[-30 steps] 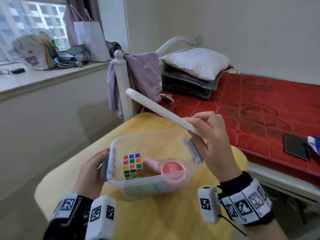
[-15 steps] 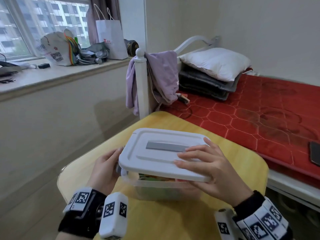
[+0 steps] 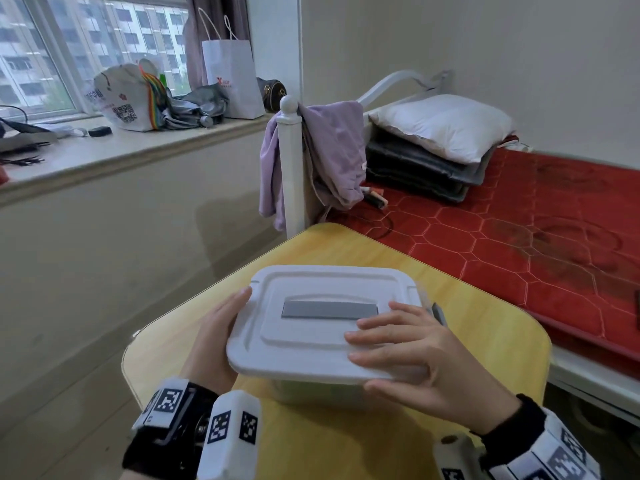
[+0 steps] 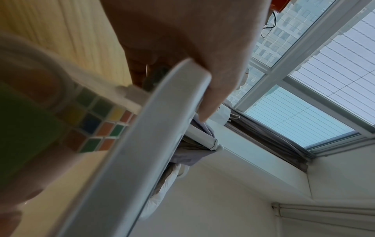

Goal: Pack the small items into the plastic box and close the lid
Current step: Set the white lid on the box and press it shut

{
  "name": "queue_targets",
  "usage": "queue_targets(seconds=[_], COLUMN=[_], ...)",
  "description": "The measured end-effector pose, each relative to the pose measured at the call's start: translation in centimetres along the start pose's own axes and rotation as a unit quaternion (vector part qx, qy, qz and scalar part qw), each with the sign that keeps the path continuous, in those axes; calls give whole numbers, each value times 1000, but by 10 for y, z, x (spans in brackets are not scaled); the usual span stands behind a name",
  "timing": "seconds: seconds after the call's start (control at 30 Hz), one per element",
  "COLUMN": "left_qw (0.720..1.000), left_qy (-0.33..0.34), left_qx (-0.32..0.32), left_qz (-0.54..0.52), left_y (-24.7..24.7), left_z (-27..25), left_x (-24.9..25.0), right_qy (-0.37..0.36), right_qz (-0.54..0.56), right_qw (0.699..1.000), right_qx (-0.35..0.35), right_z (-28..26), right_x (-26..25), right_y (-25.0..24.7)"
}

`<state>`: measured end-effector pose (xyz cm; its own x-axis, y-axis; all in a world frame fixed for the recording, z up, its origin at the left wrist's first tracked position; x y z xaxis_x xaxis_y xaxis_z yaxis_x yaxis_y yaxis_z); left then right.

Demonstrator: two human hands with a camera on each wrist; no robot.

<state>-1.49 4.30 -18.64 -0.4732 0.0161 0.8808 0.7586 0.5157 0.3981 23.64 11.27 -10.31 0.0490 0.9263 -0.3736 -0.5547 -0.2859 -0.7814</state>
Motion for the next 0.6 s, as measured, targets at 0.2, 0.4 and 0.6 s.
queue_targets(seconds=[0.2,0.4,0.6], left_qw=[1000,999,998], left_qy=[25,30,36], left_qx=[-3,41,56], left_qz=[6,4,-17], left_y=[4,-6,-5], left_z=[-1,6,3], left_x=[6,-1,-1], right_qy=[51,109,243], right_qz=[31,26,-12], right_qw=[996,984,944], right_qx=[67,136,225], right_z=[-8,-15,-31], right_x=[3,16,35], right_y=[-8,-20,-23])
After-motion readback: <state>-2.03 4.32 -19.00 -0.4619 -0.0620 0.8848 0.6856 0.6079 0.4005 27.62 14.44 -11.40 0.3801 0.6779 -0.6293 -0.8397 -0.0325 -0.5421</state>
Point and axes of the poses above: each hand's wrist, its own z-axis towards the middle knuckle, its own y-axis out of the palm, x = y × z, the point moved 7 cm from there along z, towards the middle knuckle, and after that the axes turned 3 degrees about -y, right-handed, at the moved point
